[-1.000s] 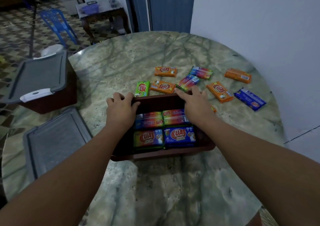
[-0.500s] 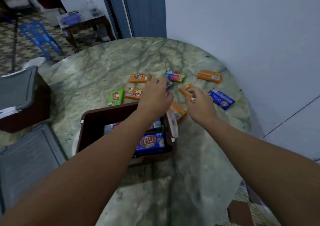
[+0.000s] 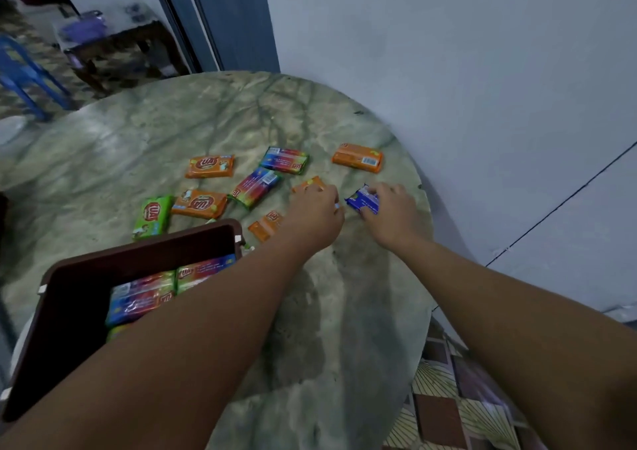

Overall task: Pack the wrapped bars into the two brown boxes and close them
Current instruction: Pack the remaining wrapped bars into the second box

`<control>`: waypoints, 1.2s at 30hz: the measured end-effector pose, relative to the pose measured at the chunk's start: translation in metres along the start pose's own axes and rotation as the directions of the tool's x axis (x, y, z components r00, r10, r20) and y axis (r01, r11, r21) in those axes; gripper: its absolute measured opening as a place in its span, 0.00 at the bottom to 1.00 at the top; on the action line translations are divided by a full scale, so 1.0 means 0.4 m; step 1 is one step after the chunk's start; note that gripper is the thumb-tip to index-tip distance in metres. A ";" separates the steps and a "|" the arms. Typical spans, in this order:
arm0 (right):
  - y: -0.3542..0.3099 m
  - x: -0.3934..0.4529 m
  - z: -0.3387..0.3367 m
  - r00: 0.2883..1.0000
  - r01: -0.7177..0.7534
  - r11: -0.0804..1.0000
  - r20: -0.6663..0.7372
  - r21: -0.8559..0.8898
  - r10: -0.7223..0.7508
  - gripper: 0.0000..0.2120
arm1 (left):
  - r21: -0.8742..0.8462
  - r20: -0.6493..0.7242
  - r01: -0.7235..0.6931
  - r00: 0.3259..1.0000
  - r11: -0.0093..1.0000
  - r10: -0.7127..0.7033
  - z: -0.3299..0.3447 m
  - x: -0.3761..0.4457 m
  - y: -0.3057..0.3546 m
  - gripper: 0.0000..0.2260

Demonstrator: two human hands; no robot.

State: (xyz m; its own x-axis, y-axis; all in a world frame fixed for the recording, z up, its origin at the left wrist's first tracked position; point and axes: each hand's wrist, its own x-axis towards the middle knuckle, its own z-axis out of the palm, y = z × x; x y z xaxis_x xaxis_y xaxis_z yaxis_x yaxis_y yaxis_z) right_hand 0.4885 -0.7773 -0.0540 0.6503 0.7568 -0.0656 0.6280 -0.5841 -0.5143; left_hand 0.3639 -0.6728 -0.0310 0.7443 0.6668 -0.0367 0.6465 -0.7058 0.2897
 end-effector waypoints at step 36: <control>0.027 0.072 0.078 0.983 -0.151 0.965 0.067 -0.214 0.169 0.33 | -0.771 0.326 0.584 0.706 0.255 -0.629 0.073 0.160 0.032 0.21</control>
State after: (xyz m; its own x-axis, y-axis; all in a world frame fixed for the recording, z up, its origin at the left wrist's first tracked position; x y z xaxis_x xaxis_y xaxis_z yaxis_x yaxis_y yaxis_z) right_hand 0.5007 -0.7526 -0.0883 0.7170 0.6652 -0.2083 0.5990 -0.7409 -0.3038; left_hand 0.4247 -0.6460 -0.0578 0.1734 0.8364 -0.5199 0.4705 0.3934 0.7898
